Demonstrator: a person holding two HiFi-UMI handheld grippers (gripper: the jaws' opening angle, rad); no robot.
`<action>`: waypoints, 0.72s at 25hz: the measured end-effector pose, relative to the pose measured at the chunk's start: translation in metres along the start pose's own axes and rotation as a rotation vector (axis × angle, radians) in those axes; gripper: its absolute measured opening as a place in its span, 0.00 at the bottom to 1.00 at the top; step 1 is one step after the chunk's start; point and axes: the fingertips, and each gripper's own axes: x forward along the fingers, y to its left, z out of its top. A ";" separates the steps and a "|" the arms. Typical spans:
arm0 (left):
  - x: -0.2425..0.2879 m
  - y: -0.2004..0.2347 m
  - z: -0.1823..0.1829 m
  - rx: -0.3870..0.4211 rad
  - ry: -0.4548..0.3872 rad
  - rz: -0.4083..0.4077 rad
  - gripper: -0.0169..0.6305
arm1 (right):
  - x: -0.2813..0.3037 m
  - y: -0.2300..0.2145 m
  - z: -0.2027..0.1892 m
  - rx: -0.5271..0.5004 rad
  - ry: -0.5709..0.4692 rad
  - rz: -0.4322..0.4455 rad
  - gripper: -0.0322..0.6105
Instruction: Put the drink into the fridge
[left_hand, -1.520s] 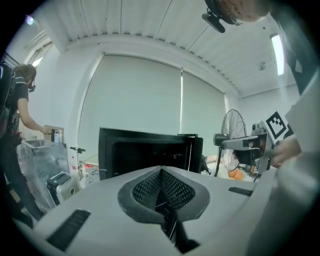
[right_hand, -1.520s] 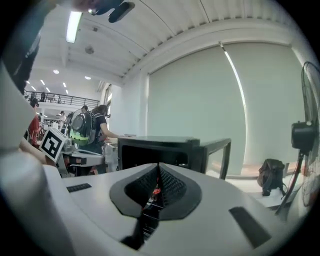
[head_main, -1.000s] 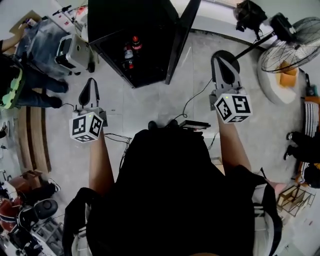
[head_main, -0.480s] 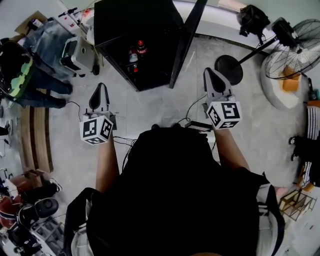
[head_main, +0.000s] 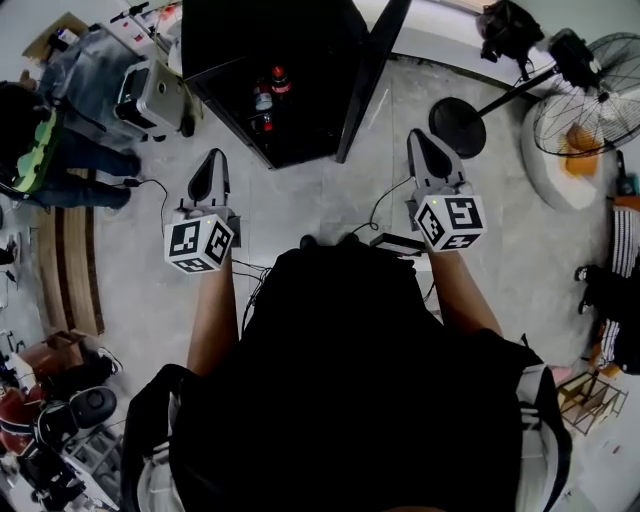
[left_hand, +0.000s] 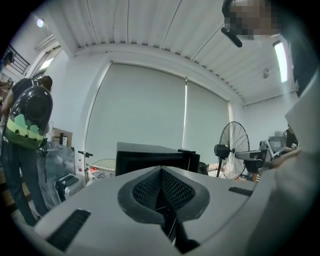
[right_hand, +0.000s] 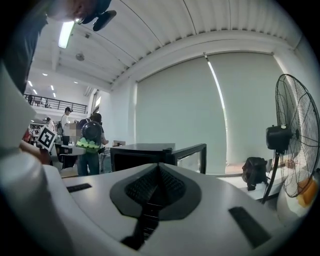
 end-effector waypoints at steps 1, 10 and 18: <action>0.002 -0.002 -0.001 0.002 0.005 -0.005 0.05 | 0.001 0.001 0.000 -0.003 0.002 0.004 0.08; 0.004 -0.009 -0.001 0.042 0.011 -0.006 0.05 | 0.007 0.008 -0.001 -0.003 0.004 0.006 0.08; -0.004 -0.005 -0.003 0.022 0.006 0.030 0.05 | 0.001 0.007 -0.005 -0.008 0.002 0.006 0.08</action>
